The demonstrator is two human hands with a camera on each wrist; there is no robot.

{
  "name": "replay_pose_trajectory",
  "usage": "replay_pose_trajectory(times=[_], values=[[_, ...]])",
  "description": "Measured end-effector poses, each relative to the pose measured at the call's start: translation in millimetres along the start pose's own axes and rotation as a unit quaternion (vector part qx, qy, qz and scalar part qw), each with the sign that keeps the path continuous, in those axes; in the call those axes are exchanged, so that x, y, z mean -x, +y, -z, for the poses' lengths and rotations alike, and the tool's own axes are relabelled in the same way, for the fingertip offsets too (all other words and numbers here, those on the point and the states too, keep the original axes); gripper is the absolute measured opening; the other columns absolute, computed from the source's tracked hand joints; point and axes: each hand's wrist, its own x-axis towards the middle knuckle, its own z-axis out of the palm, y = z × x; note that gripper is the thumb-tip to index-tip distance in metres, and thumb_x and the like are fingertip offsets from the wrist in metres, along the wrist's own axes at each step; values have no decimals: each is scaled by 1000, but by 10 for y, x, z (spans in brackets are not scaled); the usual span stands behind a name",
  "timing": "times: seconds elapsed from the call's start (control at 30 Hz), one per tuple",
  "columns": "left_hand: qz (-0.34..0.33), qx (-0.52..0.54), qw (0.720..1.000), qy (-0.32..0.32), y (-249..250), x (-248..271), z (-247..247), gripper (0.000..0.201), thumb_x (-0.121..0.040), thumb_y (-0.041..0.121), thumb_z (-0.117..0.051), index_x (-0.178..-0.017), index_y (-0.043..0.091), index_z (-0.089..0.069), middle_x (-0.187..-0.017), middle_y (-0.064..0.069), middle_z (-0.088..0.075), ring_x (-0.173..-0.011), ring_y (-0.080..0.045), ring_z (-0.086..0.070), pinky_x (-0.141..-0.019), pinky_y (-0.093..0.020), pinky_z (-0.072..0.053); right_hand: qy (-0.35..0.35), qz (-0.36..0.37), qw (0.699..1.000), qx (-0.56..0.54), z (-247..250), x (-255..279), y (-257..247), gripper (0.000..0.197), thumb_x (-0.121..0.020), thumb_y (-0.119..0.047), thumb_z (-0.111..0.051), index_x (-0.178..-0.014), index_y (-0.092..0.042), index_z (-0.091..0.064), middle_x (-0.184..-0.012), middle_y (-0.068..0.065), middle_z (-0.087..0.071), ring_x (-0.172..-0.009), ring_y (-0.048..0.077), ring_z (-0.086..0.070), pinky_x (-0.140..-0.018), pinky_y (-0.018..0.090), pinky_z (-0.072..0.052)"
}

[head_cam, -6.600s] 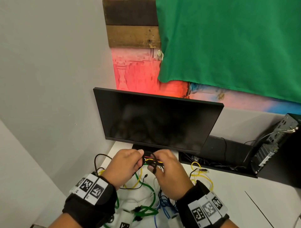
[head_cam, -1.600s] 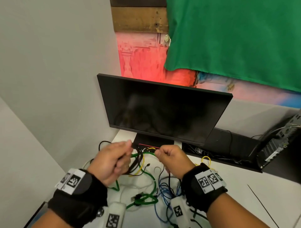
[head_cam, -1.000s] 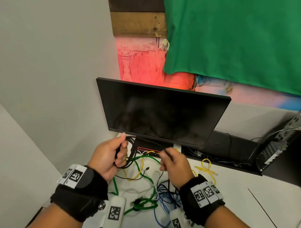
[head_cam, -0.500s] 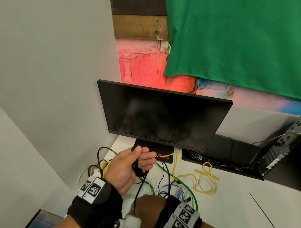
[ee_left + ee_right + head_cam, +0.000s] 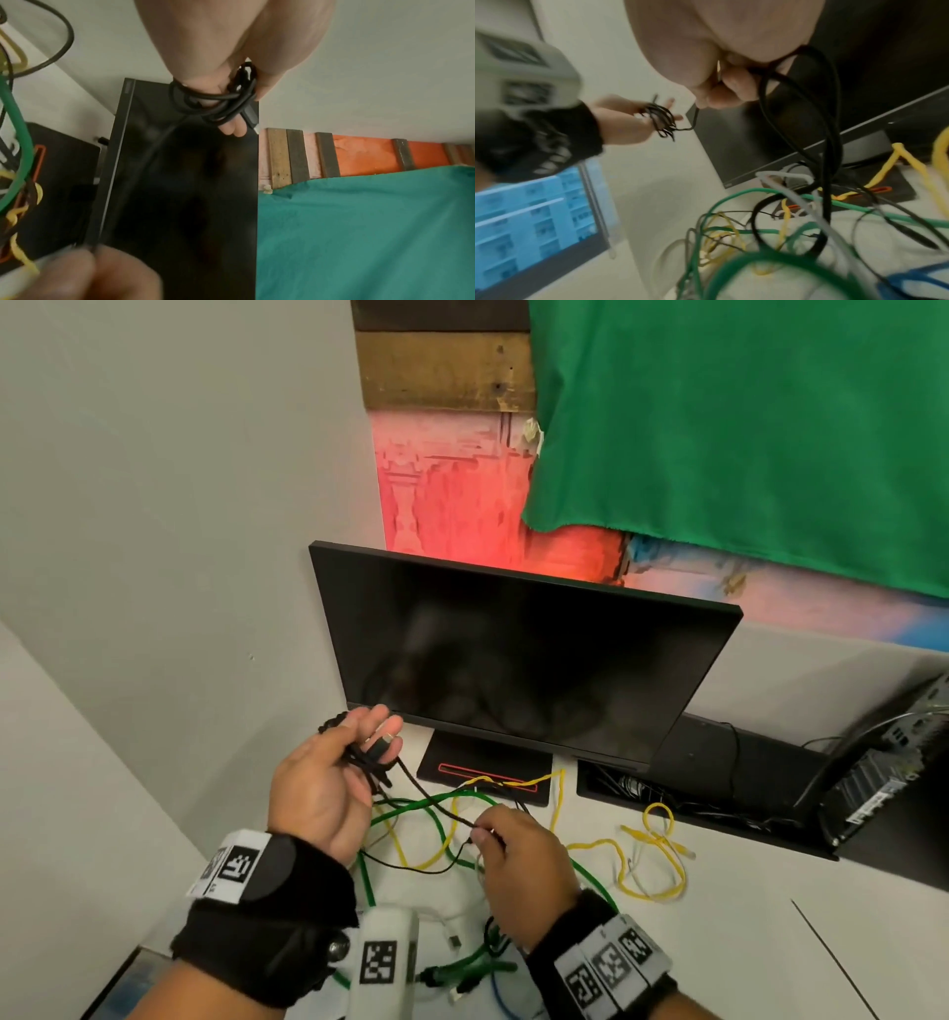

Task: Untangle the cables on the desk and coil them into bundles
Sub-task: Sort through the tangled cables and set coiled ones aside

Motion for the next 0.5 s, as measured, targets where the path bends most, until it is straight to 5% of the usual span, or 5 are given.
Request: replay_pose_trajectory(times=[0.07, 0.17, 0.27, 0.33, 0.5], values=[[18, -5, 999, -40, -57, 43, -7, 29, -97, 6, -46, -119, -10, -54, -112, -21, -69, -94, -27, -72, -78, -34, -60, -62, 18, 996, 68, -9, -26, 27, 16, -102, -30, -44, -96, -25, -58, -94, -9, -60, -87, 15, -56, -76, 30, -45], [12, -118, 989, -93, -157, 85, -10, 27, -83, 10, -64, -108, -1, -64, -105, -11, -72, -93, -29, -72, -73, -31, -60, -144, 124, 981, 26, 2, 51, -151, 18, -100, -38, -41, -96, -28, -56, -95, -8, -61, -88, 15, -56, -81, 34, -48], [32, -322, 935, -142, -257, 133, 35, 21, -91, 4, -60, -111, 4, -64, -94, -7, -75, -76, -21, -73, -64, -25, -57, -92, 148, 983, -63, 209, 7, -320, 16, -96, -41, -42, -88, -31, -52, -89, -10, -59, -84, 12, -55, -77, 36, -48], [68, -402, 890, -202, -273, 189, 66, 13, -96, 4, -52, -98, 9, -65, -81, -12, -72, -63, -21, -68, -59, -29, -55, -55, 155, 983, -86, 379, -76, -354, 15, -96, -34, -50, -84, -27, -55, -85, -7, -62, -84, 14, -58, -77, 41, -49], [130, -517, 781, -325, -195, 231, 107, 63, -88, 68, -40, -69, 15, -66, -51, -7, -57, -39, -19, -51, -46, -24, -43, -53, 157, 970, -180, 549, -217, -296, 23, -82, -45, -68, -80, -25, -57, -66, -11, -62, -63, 6, -57, -62, 33, -50]])
